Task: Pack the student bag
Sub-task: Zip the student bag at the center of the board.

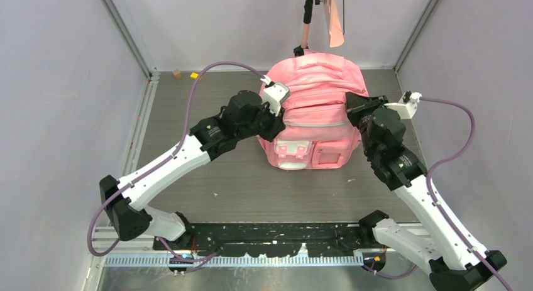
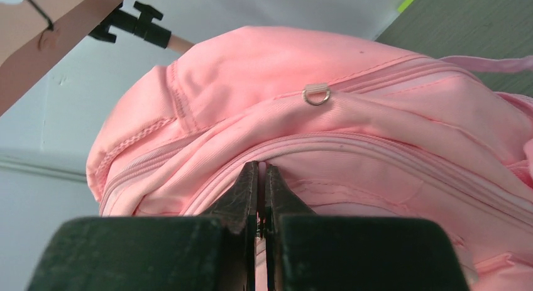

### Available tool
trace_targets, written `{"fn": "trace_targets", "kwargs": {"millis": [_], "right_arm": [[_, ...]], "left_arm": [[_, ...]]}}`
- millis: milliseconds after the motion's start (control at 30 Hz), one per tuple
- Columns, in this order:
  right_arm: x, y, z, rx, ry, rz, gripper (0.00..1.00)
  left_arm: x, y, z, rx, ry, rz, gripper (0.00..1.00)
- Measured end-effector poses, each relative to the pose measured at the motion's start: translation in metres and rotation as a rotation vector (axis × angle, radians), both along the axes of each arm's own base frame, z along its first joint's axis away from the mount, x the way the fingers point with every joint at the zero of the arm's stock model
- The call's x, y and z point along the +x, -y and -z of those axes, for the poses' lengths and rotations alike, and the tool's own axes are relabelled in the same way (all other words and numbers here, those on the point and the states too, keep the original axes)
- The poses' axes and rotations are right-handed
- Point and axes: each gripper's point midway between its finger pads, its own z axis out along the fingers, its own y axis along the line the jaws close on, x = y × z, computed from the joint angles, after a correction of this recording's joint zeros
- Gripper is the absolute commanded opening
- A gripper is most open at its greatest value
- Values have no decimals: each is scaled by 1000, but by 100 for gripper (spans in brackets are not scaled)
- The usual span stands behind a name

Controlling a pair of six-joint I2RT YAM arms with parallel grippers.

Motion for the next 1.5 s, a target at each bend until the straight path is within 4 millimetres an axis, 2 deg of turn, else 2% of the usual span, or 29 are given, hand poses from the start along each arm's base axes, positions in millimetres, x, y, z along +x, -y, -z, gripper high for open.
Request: {"fn": "trace_targets", "kwargs": {"millis": [233, 300, 400, 467, 567, 667, 800, 933, 1000, 1100, 1333, 1433, 1500], "right_arm": [[-1, -17, -8, -119, 38, -46, 1], [2, -25, -10, -160, 39, -64, 1], [7, -39, -12, -229, 44, -96, 1], [8, -50, -13, -266, 56, -117, 1], [3, -69, -16, -320, 79, -154, 1], [-2, -87, -16, -390, 99, -185, 1], [-5, -110, -16, -480, 124, -213, 1], [-5, -134, -16, -573, 136, -248, 1], [-3, -146, -16, -613, 143, -267, 1], [-1, -162, -16, -687, 152, -296, 1], [-1, -190, -12, -873, 154, -360, 1], [-6, -201, -8, -964, 153, -400, 1], [-10, -209, -4, -1032, 150, -431, 0]], "left_arm": [[2, 0, 0, -11, -11, -10, 18], [2, 0, -1, -12, -11, -11, 21], [4, -2, -1, -15, -10, -17, 32], [6, -3, -1, -17, -13, -19, 44], [6, -5, -1, -14, -15, -17, 63], [2, -12, -5, -20, -6, -16, 74], [-8, -36, -19, -38, 14, -37, 83], [-5, -71, -32, -63, 35, -105, 88], [0, -87, -31, -63, 28, -144, 89], [10, -110, -19, -53, -3, -203, 90], [30, -163, 39, -29, -166, -342, 92], [33, -178, 51, -35, -206, -384, 93], [34, -182, 52, -46, -216, -397, 94]]}}
